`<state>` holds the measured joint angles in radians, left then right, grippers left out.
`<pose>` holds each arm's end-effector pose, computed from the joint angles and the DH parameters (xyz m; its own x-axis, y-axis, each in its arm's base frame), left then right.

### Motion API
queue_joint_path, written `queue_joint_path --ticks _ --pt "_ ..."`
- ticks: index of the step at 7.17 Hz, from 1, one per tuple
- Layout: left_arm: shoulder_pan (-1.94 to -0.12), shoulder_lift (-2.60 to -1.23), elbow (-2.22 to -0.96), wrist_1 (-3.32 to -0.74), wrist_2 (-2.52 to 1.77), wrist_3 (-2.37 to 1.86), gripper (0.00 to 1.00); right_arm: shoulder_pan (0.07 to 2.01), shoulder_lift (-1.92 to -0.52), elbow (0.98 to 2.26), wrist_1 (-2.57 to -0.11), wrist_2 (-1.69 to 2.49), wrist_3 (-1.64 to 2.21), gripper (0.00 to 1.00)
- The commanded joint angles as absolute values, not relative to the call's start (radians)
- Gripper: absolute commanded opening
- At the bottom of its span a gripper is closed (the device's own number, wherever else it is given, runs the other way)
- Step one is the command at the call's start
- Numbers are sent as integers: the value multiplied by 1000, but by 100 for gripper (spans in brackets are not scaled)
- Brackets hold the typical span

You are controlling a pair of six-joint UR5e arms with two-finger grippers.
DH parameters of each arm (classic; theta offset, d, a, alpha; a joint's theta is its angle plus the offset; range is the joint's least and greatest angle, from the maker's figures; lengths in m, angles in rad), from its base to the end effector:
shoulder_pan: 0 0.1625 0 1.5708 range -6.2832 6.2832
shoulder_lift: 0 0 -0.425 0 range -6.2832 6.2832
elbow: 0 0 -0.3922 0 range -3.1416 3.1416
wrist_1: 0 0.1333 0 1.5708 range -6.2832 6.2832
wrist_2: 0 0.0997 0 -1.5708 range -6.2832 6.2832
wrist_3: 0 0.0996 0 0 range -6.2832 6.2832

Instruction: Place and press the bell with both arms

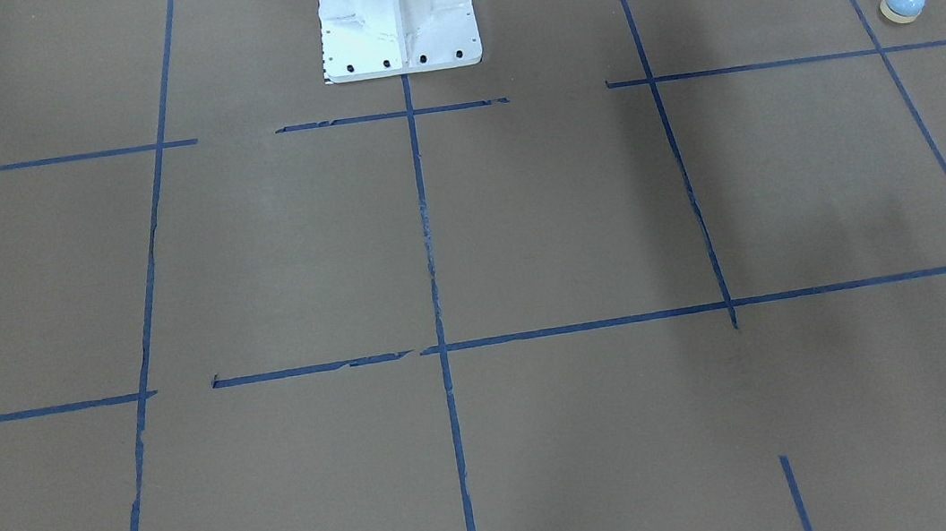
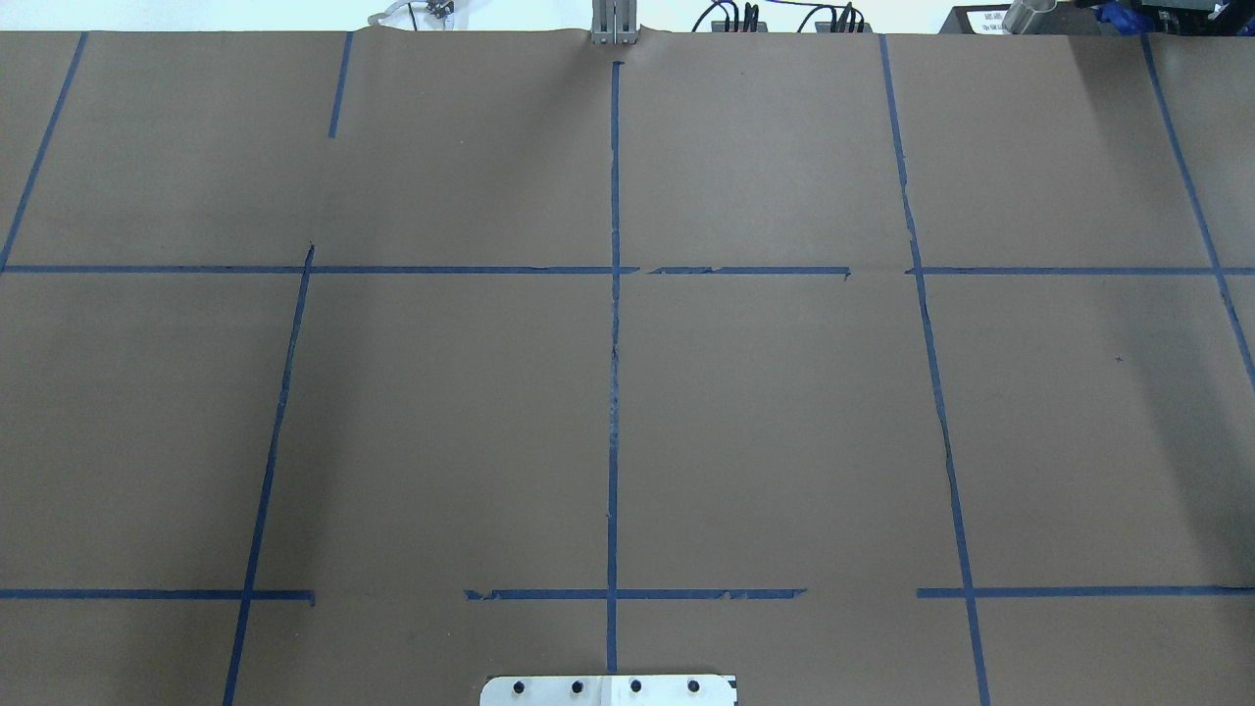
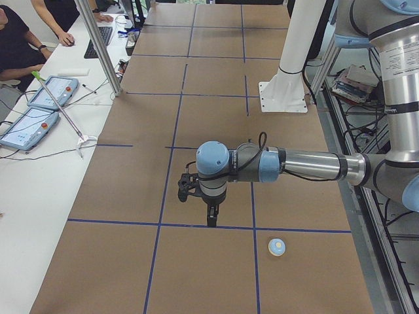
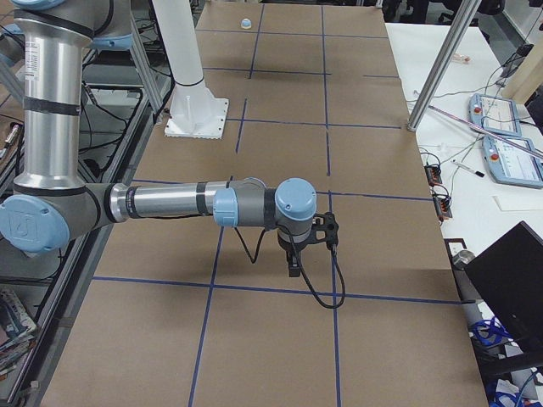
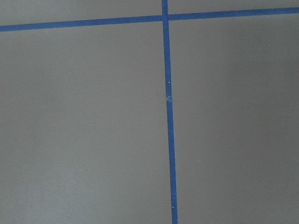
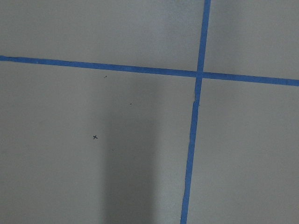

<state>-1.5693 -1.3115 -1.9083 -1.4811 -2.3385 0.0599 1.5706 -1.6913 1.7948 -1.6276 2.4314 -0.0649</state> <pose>-0.0636 -0.3810 0.6155 0.7181 0.0530 -0.6939 -0.0446 0.9986 0.0301 0.0577 -0.4416 0.6041 0.6506 -0.1002 0.7528 0.0425 0.9945 0.0957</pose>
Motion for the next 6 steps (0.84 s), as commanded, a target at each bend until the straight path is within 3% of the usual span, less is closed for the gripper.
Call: queue_joint_path --ticks 1,6 --pt "-1569 -1313 -1910 -1482 -2338 60 100 1569 -1692 1795 -1628 2431 -64 100" --pt "-1569 -1310 -1924 -1483 -2338 66 100 1563 -1690 1795 -1628 2433 -64 100"
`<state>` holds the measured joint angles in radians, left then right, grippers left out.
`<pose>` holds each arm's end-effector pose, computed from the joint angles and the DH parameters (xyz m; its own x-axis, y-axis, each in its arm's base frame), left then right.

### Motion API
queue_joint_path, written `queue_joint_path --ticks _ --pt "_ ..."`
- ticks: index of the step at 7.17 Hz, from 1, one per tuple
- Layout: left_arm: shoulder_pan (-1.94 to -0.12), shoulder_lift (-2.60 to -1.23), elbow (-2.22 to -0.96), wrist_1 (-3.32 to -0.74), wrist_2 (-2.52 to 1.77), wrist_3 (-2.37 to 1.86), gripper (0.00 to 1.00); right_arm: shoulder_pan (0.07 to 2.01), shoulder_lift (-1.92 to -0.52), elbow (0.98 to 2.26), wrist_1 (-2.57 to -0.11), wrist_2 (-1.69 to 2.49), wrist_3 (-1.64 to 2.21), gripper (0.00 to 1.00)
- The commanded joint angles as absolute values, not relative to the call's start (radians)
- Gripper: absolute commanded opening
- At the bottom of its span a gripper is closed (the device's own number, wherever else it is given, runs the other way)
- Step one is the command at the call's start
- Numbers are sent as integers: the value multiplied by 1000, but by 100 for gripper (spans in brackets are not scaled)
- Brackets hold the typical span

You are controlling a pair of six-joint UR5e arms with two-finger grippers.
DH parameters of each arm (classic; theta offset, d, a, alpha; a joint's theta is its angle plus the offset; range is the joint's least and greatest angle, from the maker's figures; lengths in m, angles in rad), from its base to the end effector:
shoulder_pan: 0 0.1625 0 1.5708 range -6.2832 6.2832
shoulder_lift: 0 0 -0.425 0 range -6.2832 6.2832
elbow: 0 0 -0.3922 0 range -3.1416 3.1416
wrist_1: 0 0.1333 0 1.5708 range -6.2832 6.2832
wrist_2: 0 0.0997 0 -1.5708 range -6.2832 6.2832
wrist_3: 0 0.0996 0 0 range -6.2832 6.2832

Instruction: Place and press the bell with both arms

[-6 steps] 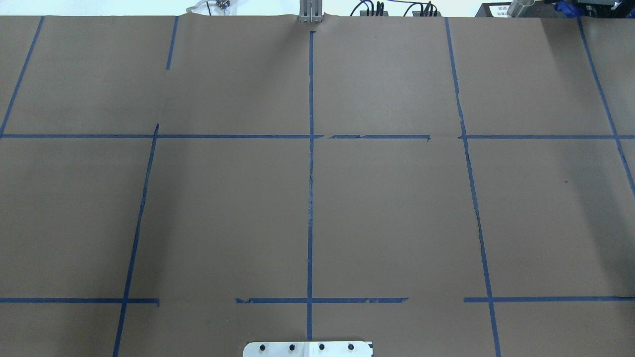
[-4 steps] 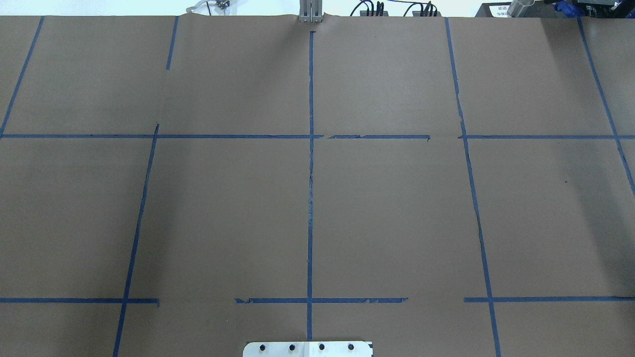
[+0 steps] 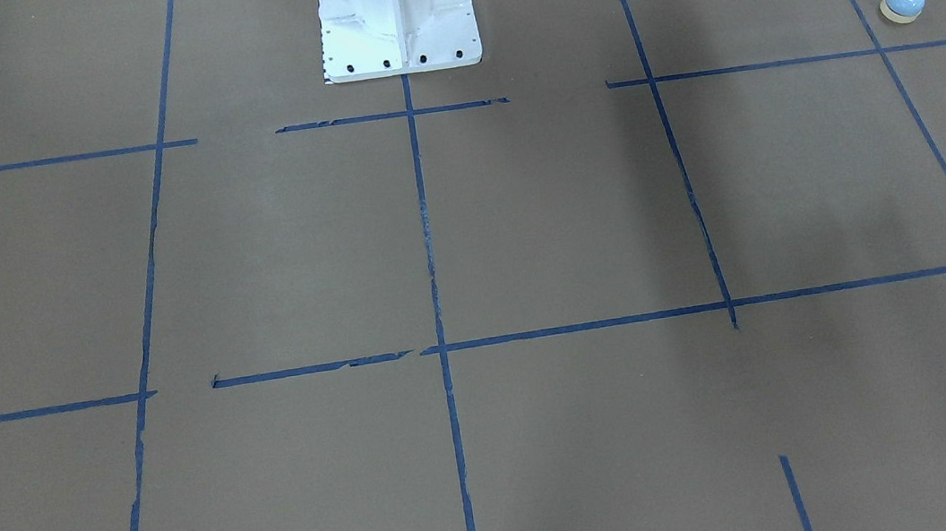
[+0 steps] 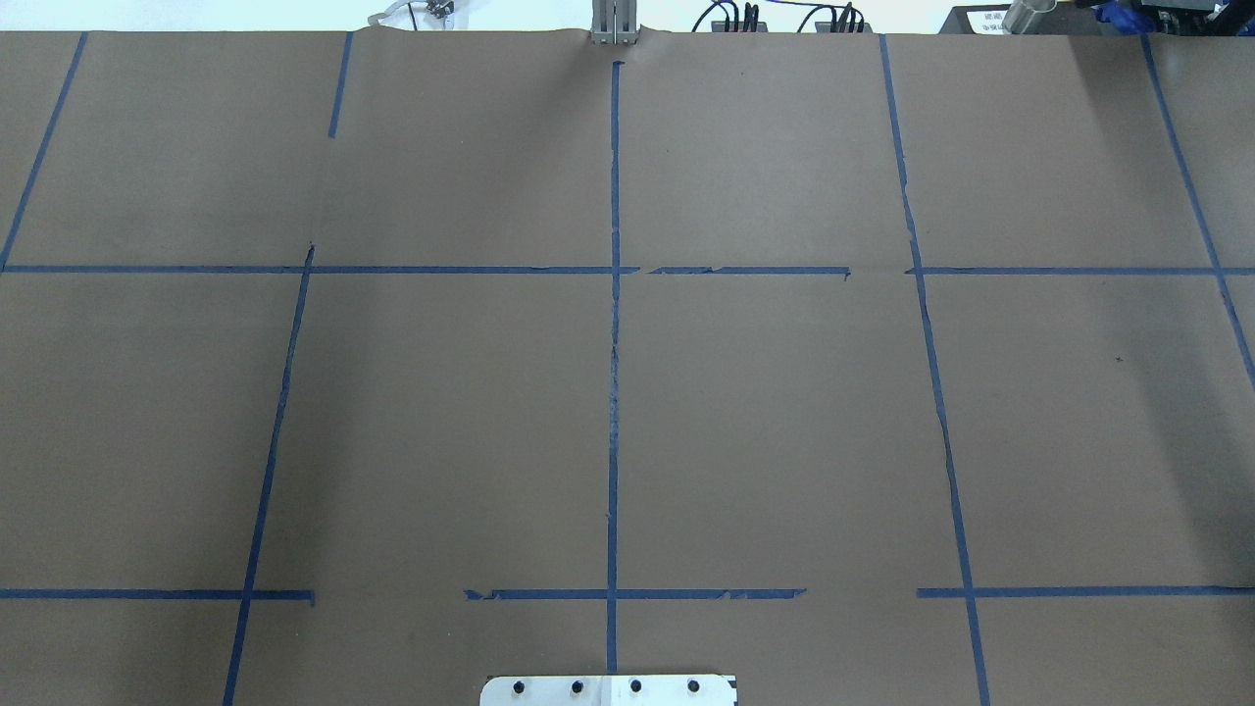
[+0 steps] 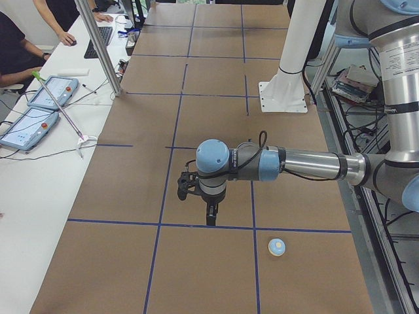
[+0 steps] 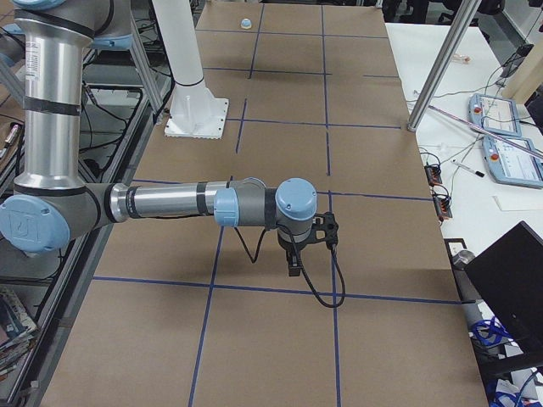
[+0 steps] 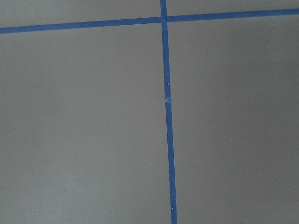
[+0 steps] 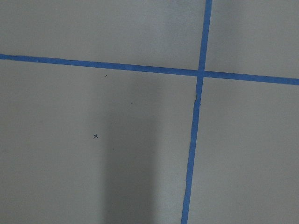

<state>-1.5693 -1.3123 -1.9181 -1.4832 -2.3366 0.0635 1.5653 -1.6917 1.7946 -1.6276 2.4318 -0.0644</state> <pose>-0.0637 -0.3819 0.6103 0.7193 0.0654 -0.6916 -0.0472 0.9979 0.0452 0.0553 -0.4418 0.6044 0.6498 -0.1027 0.7532 0.0474 0.9944 0.0947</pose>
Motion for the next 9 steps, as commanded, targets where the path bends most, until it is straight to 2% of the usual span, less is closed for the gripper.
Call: queue_joint_path --ticks 1,7,9 --pt "-1568 -1310 -1925 -1483 -2338 67 100 1563 -1692 1795 -1626 2433 -64 100" --pt "-1539 -1310 -1942 -1548 -2399 49 100 1563 -1692 1795 -1624 2433 -64 100" --pt "-1421 -1310 -1931 -1551 -2399 6 100 1563 -1692 1795 -1624 2433 -64 100"
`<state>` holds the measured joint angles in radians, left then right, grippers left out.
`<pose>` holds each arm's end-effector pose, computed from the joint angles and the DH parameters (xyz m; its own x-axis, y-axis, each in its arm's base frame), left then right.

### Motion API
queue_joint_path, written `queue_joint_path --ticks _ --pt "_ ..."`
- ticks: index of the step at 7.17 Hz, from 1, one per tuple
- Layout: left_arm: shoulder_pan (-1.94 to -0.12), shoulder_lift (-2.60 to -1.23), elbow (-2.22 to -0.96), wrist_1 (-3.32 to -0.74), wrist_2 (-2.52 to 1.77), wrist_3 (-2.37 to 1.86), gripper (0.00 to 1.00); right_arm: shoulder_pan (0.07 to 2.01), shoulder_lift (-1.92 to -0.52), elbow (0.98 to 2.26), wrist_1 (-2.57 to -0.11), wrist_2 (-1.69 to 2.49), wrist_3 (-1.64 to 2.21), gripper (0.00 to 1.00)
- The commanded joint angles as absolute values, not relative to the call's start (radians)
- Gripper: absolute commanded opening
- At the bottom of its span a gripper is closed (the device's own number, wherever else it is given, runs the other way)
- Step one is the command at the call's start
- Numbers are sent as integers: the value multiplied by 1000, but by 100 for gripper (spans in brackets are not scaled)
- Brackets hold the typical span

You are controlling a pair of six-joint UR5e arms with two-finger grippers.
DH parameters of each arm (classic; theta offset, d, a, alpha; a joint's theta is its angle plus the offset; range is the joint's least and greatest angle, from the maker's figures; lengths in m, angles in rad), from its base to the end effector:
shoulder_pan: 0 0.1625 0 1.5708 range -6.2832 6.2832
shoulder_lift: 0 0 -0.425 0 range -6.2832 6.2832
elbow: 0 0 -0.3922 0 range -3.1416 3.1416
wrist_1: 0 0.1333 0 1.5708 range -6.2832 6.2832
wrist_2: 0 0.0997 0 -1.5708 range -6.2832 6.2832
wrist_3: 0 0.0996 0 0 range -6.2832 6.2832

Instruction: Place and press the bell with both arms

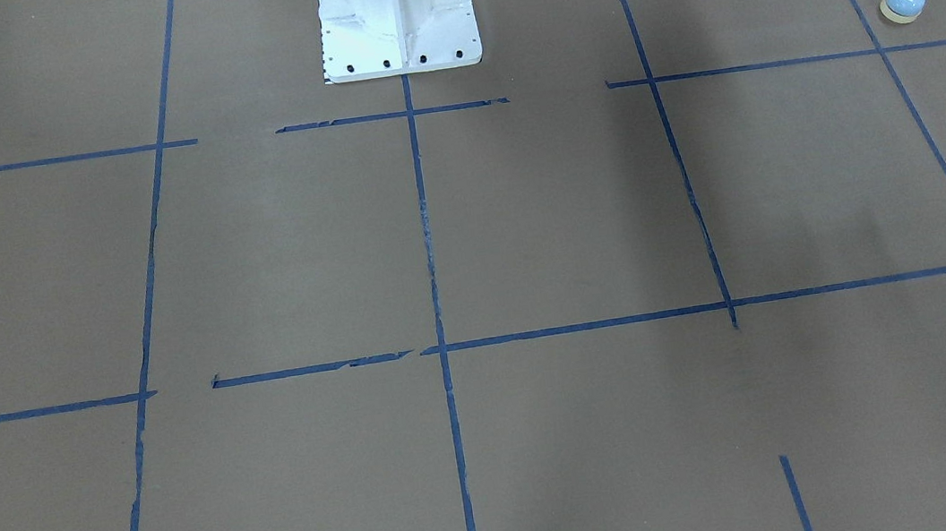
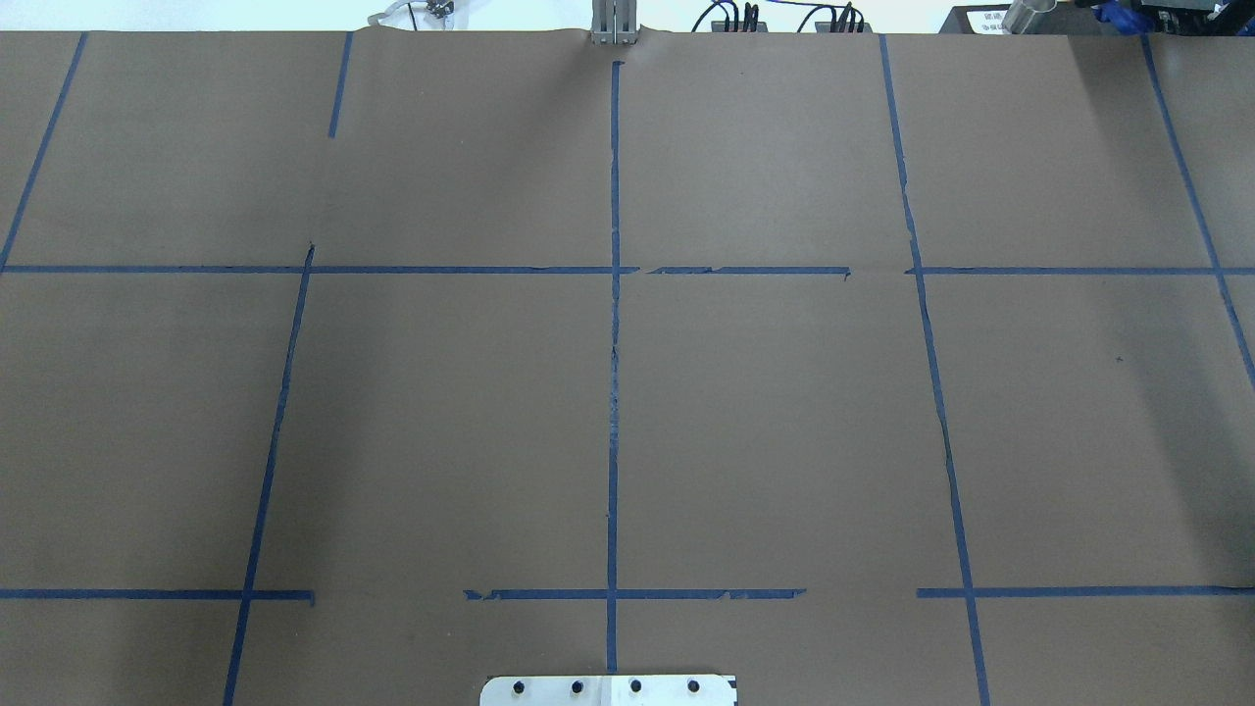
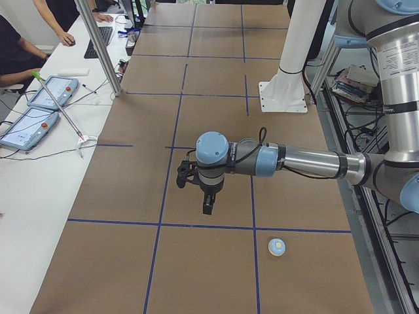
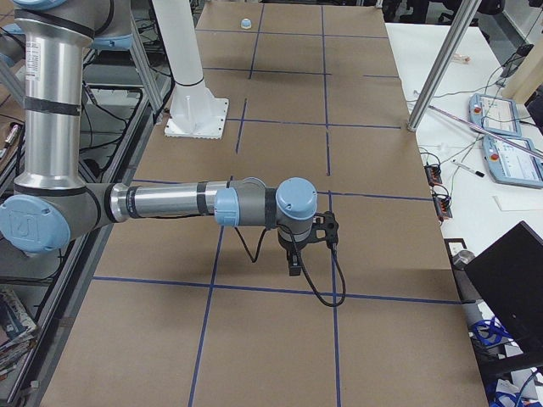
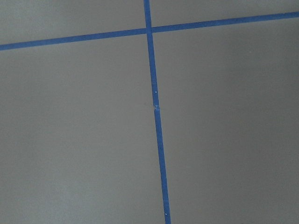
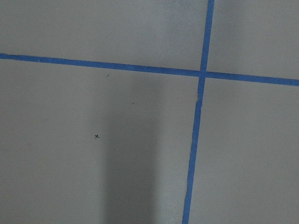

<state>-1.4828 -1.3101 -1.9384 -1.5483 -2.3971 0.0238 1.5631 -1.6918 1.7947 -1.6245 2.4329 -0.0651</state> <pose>-0.0259 -0.3892 0.5901 0.6673 0.1449 -0.7306 -0.1035 0.9894 0.1017 0.0543 -0.4420 0.6039 0.6487 -0.1072 0.7535 0.0500 0.9939 0.0984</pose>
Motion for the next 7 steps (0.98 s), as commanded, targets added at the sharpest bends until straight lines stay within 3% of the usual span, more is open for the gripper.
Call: queue_joint_path --ticks 1,5,7 --pt "-1419 -1307 -1927 -1551 -2401 5 100 1563 -1693 1796 -1624 2434 -64 100" --pt "-1301 -1159 -1918 -1642 -2331 -29 100 1554 -1694 1796 -1618 2434 -63 100" --pt "-1212 -1111 -1784 -1920 -2284 -185 100 1548 -1694 1795 -1615 2434 -61 100"
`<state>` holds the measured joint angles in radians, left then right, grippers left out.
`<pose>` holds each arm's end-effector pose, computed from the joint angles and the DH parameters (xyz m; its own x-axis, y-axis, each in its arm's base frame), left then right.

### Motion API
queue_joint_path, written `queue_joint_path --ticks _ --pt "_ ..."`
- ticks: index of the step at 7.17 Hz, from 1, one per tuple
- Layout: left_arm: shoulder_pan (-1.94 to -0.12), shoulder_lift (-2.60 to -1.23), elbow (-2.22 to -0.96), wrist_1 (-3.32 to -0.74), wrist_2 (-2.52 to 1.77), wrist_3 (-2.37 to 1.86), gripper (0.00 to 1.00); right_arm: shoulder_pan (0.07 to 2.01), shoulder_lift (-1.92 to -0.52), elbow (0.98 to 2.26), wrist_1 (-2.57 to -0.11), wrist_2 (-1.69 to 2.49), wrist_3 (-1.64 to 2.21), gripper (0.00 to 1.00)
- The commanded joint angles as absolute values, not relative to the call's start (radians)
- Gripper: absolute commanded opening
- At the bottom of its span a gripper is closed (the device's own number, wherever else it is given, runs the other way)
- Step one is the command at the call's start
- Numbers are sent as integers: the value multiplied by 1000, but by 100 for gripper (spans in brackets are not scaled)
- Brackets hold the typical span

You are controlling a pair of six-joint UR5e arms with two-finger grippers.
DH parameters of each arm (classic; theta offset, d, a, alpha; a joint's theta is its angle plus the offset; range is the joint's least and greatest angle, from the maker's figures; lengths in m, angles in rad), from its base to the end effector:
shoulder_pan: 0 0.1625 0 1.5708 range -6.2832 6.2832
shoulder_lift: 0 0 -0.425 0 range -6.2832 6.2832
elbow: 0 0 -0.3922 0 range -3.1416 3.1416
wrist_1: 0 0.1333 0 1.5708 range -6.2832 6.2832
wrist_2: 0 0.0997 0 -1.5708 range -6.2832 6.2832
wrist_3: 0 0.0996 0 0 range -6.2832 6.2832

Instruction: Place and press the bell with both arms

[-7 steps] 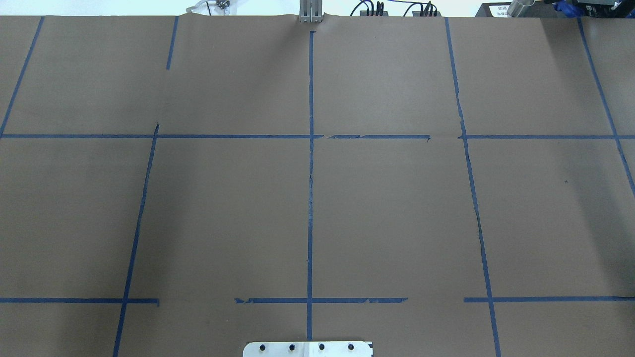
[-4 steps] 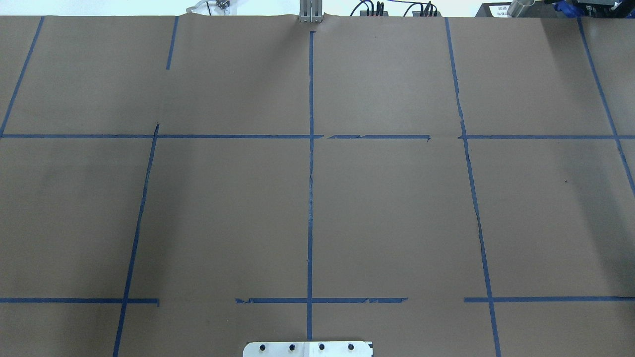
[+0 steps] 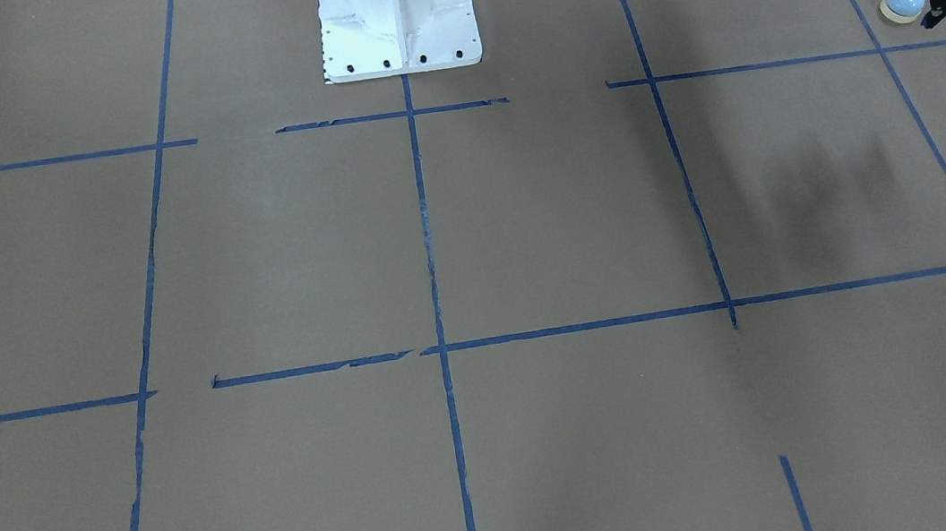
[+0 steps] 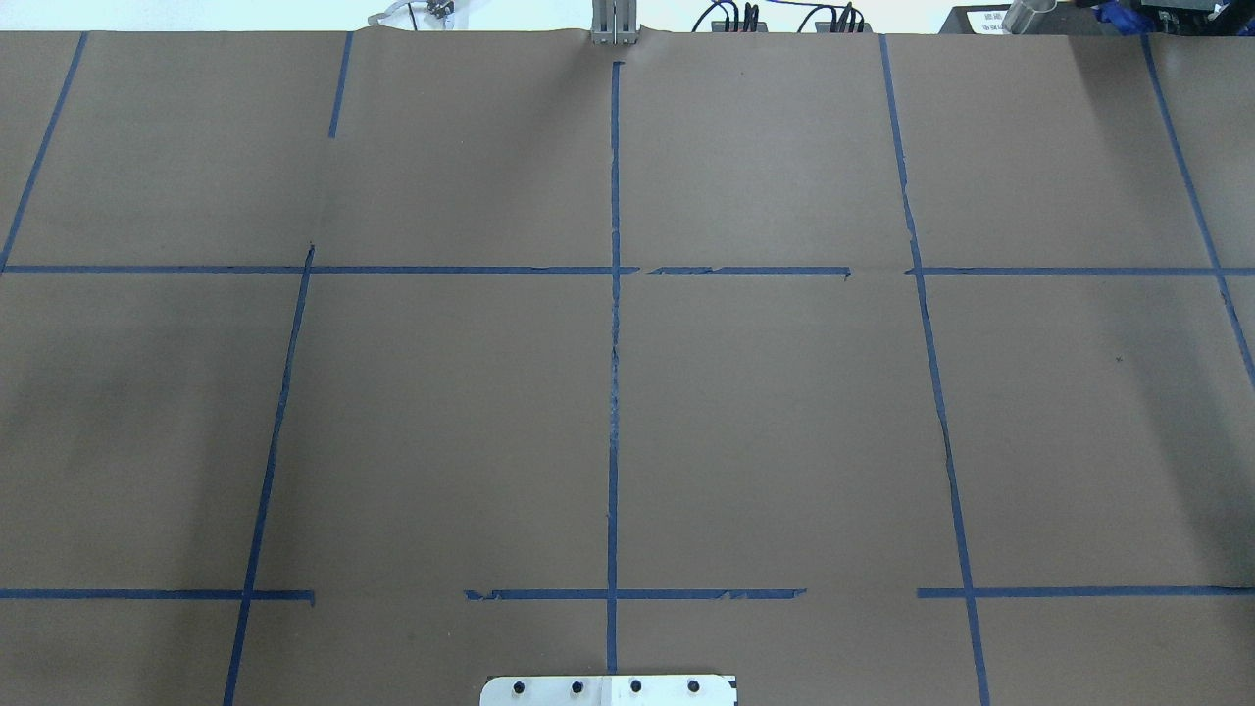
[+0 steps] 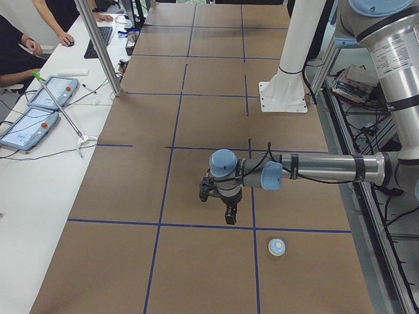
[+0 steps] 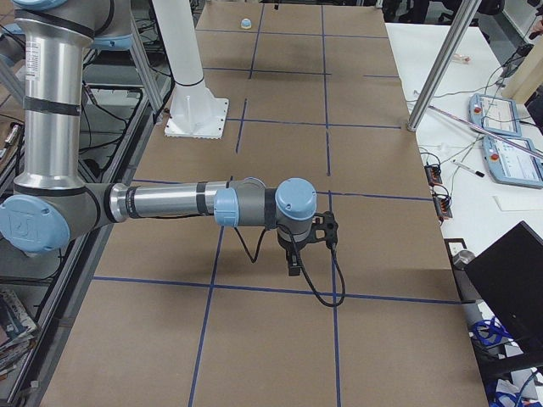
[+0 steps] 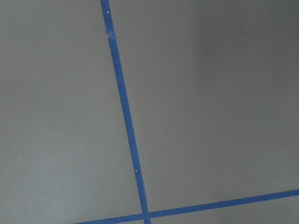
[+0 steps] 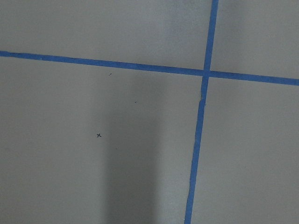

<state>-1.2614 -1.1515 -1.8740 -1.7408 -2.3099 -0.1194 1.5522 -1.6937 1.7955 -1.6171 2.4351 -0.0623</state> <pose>0.0344 -0.3250 0.6642 0.7242 0.1445 -0.6743 -0.2193 0.9753 -0.0266 0.0493 -0.4422 0.6035 0.6459 -0.1163 0.7545 0.0589 0.9930 0.1026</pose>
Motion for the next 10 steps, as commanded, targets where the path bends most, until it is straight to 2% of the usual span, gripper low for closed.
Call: queue_joint_path --ticks 1,5,10 --pt "-1186 -1109 -1690 -2080 -2286 -255 100 1543 -1694 1795 -1614 2434 -61 100" --pt "-1036 -1013 -1668 -2126 -2324 -314 100 1542 -1694 1798 -1612 2436 -64 100" --pt "-910 -1008 -1617 -2128 -2324 -313 100 1542 -1694 1813 -1614 2436 -63 100"
